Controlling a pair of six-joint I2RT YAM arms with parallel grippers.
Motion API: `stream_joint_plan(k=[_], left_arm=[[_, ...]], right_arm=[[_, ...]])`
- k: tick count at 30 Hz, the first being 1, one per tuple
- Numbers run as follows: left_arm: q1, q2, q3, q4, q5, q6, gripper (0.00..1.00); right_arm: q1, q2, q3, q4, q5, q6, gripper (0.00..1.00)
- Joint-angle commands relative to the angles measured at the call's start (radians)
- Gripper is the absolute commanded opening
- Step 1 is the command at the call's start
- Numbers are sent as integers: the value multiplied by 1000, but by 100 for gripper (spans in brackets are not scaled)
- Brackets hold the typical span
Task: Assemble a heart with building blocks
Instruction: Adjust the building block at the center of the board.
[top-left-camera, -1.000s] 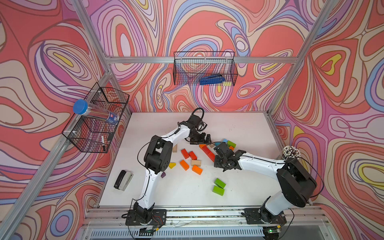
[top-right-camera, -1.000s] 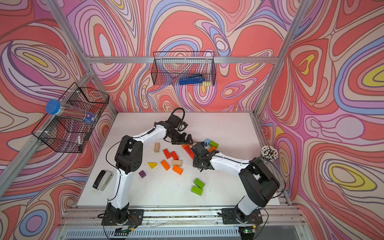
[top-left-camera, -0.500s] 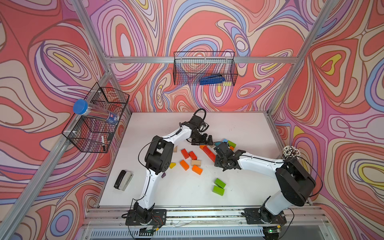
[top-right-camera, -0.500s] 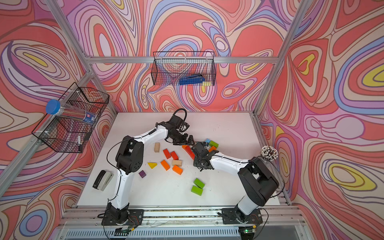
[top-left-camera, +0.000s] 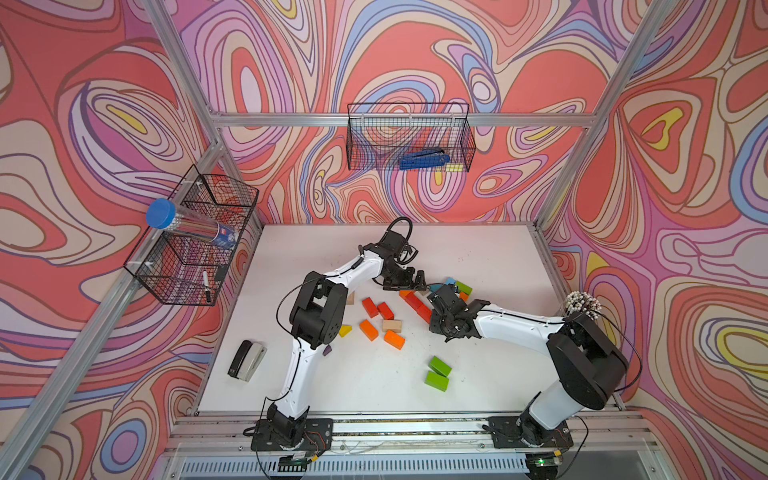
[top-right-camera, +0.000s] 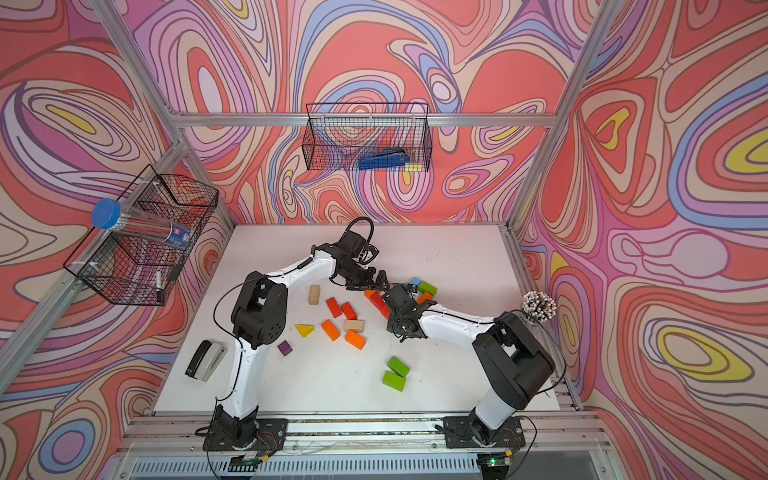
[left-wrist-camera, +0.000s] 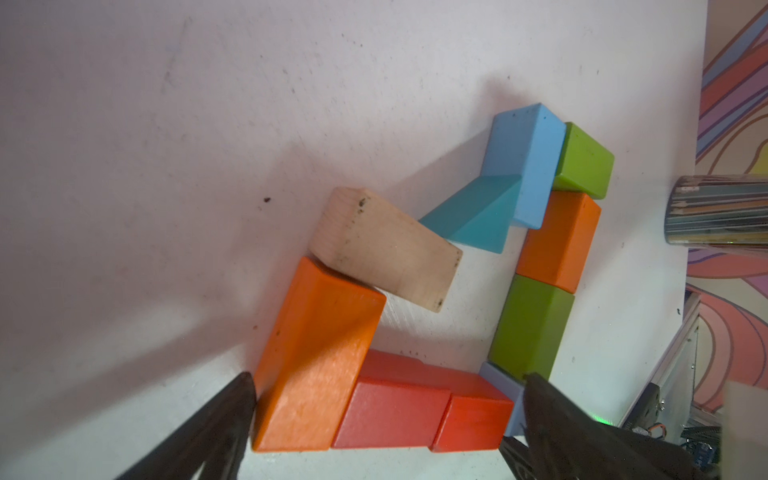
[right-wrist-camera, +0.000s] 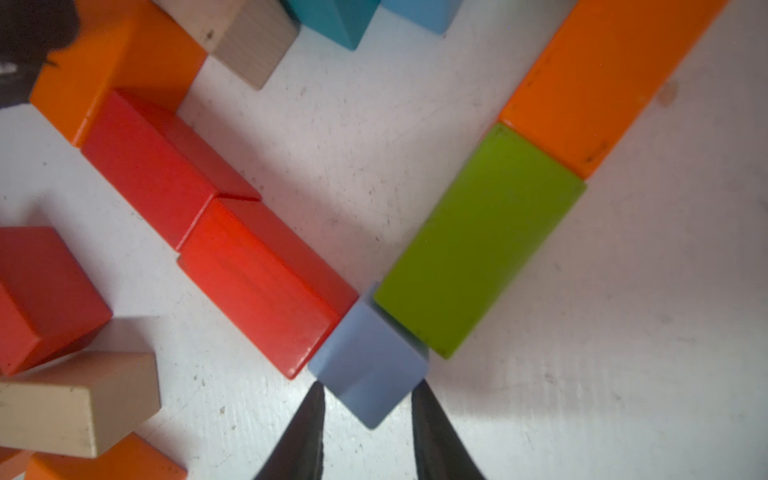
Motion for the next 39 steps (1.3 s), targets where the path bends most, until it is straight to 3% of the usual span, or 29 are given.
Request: stream_joint_plan(k=[1, 8, 16, 22, 31, 39], left_arm=[[-8, 12, 23, 6, 21, -6, 100], [-8, 11, 25, 4, 16, -6, 100], [-5, -34, 35, -25, -58, 16, 100], [9, -97, 20, -31, -82, 25, 100], [16, -151, 5, -45, -78, 40, 100], [16, -179, 9, -60, -84, 70, 100]], right_arm=[[-7, 12, 4, 1, 23, -9, 33], [-7, -18, 0, -25, 25, -24, 35], [-25, -110, 27, -95, 36, -139, 48], [-131, -118, 75, -82, -62, -274, 60], [-310, 16, 236, -48, -179, -421, 74], [-428, 178, 371, -37, -269, -461, 77]])
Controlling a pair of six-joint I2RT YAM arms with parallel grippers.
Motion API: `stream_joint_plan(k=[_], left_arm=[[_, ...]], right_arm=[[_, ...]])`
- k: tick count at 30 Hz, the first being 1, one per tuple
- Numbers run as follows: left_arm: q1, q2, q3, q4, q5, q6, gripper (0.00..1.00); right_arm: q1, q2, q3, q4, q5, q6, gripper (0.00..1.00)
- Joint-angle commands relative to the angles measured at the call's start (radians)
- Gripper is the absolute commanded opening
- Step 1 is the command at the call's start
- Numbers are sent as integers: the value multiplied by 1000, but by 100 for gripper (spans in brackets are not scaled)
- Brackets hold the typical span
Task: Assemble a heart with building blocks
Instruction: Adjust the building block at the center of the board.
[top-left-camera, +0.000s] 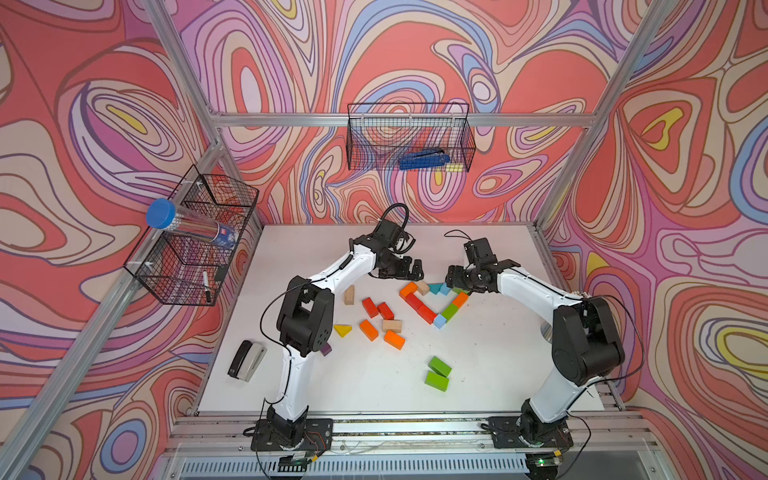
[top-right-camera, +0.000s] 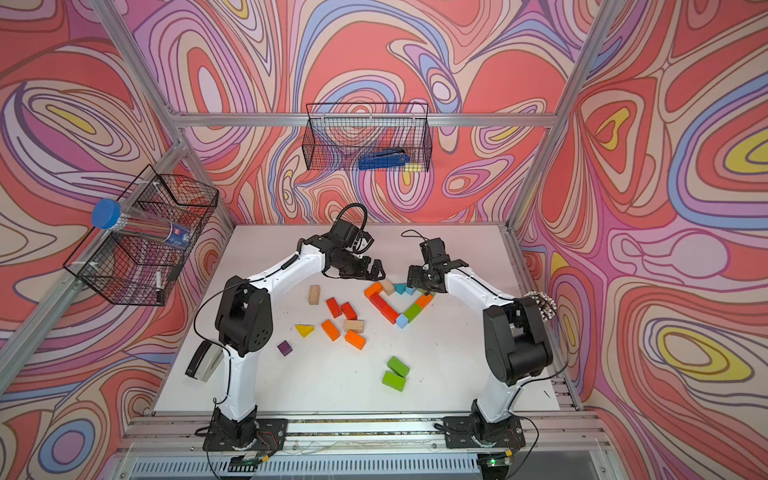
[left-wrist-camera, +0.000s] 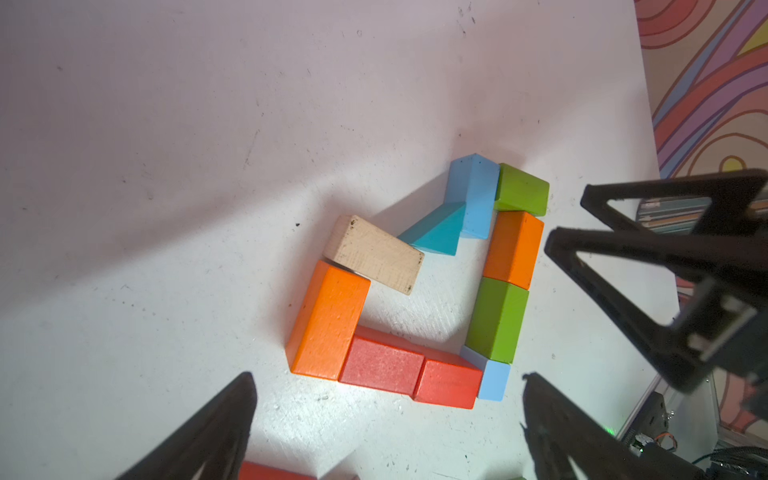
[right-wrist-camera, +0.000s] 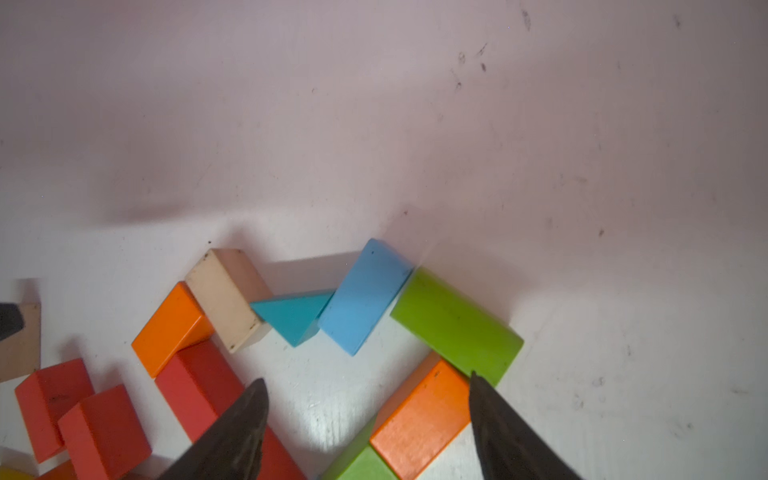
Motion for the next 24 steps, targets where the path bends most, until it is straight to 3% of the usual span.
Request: stream_joint_plan(k=[1, 11, 24], left_arm=[[3, -54, 7, -36, -12, 28, 100], [3, -68, 0, -33, -19, 32, 100], [2, -69, -1, -31, -20, 29, 100]], right_arm=[[-31, 58, 51, 13, -65, -35, 77], [-96, 166, 103, 33, -146, -7, 78], [-100, 152, 8, 98, -228, 53, 78]])
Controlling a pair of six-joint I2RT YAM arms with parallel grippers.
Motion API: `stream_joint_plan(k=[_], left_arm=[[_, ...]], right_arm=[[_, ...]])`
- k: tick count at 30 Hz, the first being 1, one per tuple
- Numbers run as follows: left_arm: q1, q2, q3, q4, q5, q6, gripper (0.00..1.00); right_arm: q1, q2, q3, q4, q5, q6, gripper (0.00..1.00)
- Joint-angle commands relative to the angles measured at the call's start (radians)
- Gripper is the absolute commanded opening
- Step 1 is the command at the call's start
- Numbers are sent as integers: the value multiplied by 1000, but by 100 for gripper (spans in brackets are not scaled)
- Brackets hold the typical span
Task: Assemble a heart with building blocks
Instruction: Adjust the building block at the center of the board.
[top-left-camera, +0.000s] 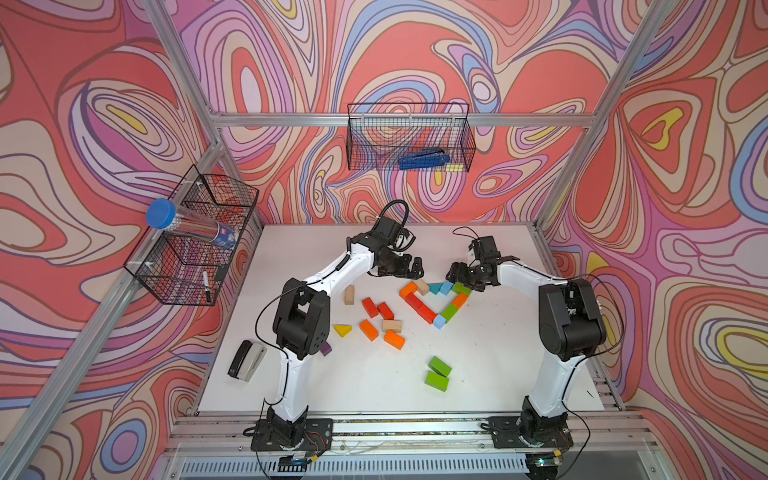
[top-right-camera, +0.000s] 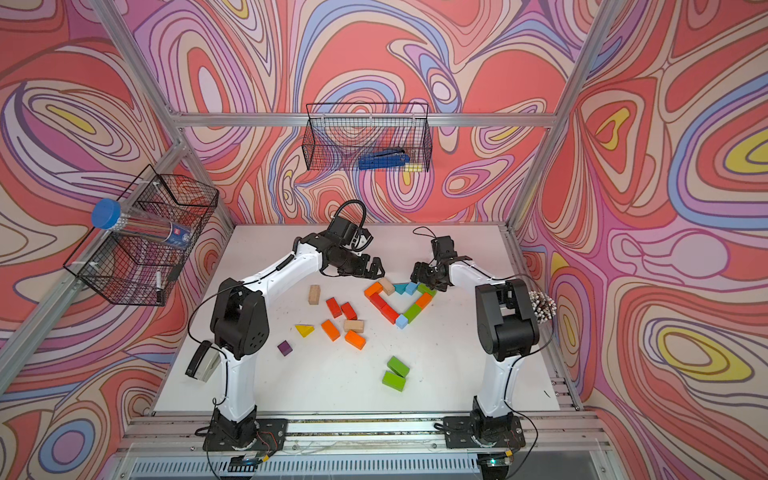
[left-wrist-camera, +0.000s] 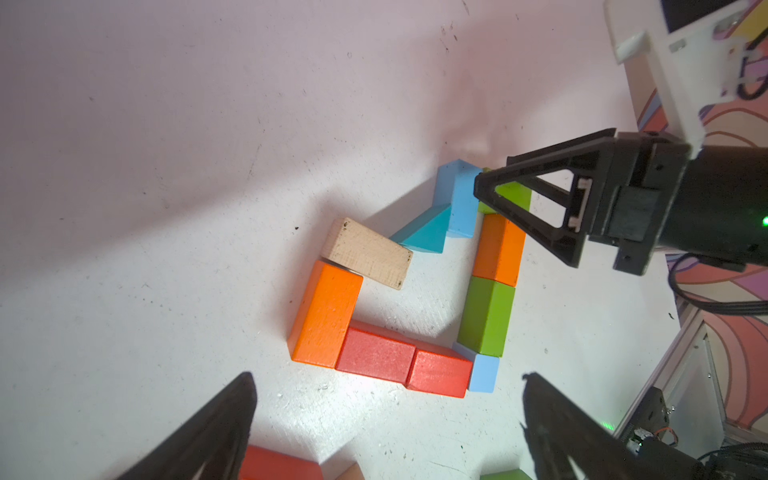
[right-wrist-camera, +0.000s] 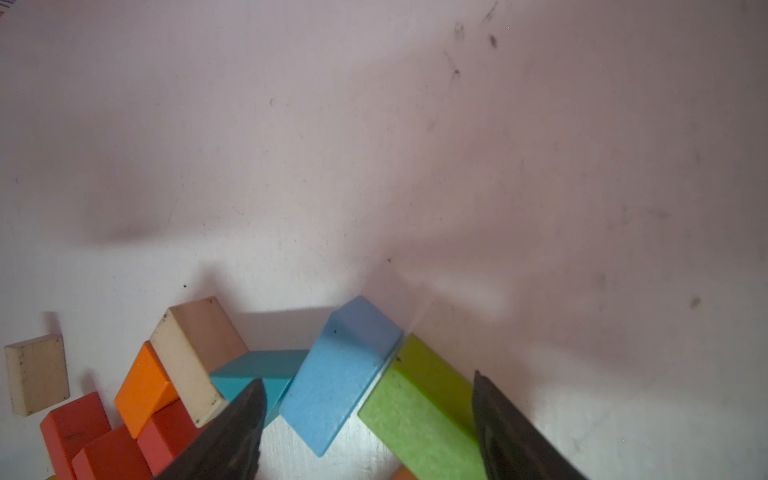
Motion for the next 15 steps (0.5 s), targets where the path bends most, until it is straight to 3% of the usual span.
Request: stream_joint_plan(k=[1, 15], left_arm=[[3, -33, -1, -23, -8, 14, 100], [5, -49, -5, -20, -13, 18, 100]], right_arm=[[-2, -5, -35, 28, -37, 30, 78], [-2, -76, -68, 9, 29, 1, 78]])
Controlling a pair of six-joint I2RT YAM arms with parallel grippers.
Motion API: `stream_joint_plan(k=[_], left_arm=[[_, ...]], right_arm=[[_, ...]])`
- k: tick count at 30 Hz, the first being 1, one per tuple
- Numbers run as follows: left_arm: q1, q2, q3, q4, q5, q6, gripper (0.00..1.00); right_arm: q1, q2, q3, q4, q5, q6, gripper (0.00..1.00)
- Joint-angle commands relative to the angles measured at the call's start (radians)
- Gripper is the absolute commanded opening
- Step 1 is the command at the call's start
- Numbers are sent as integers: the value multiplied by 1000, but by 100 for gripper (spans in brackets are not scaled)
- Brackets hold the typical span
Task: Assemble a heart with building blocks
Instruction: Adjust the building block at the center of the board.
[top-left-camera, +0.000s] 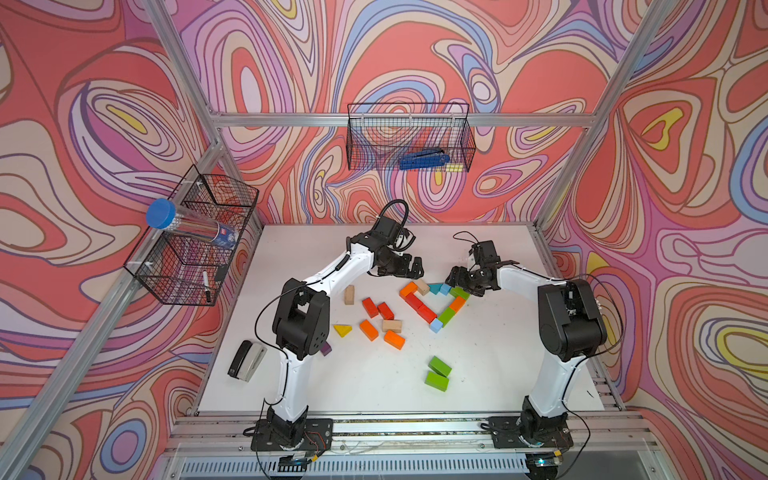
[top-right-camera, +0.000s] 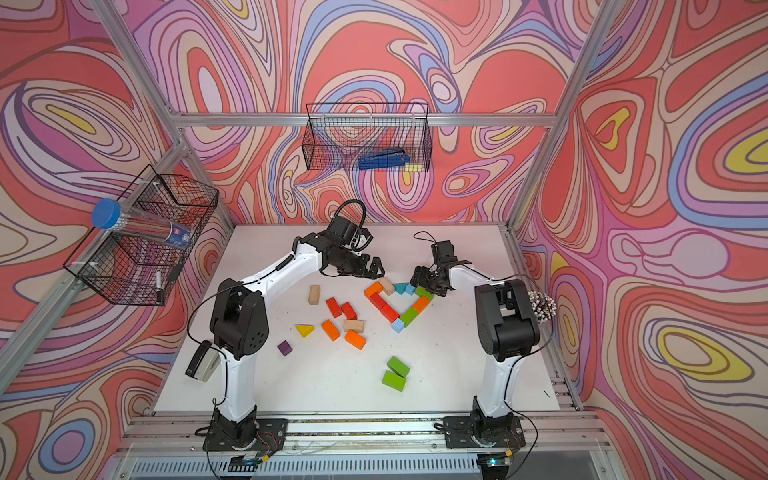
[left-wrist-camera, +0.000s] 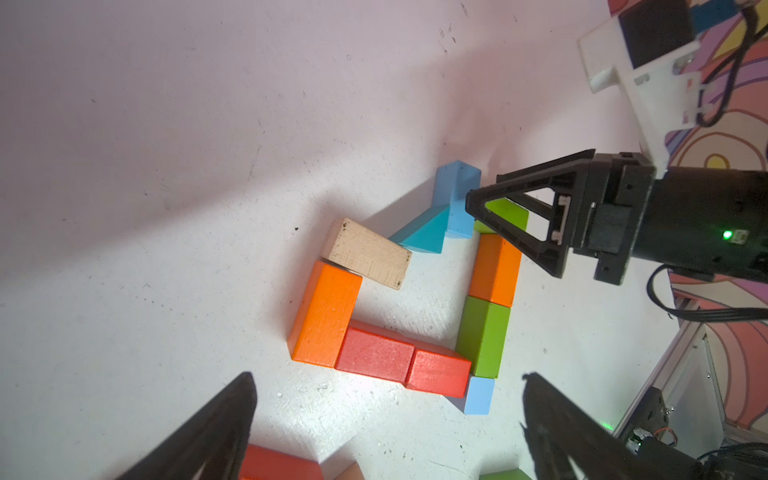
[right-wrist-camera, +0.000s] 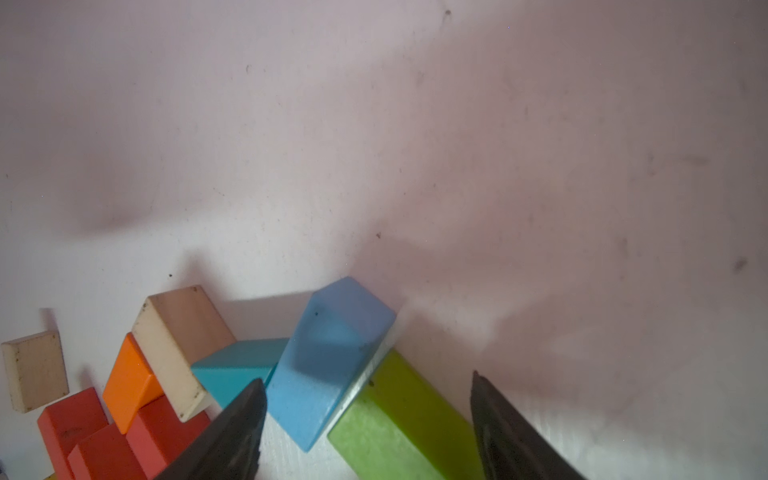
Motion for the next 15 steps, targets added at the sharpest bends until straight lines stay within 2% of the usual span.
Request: stream_joint_plan(k=[1, 8, 15], left_arm=[[4, -46, -4, -22, -15, 20, 100], [15, -52, -4, -21, -14, 17, 100], [11, -65, 16, -82, 12, 25, 99]], right_arm=[[-1, -79, -36, -12, 31, -24, 78], [3, -285, -205, -20, -14, -1, 75], [22, -432, -333, -69, 7, 31, 72]])
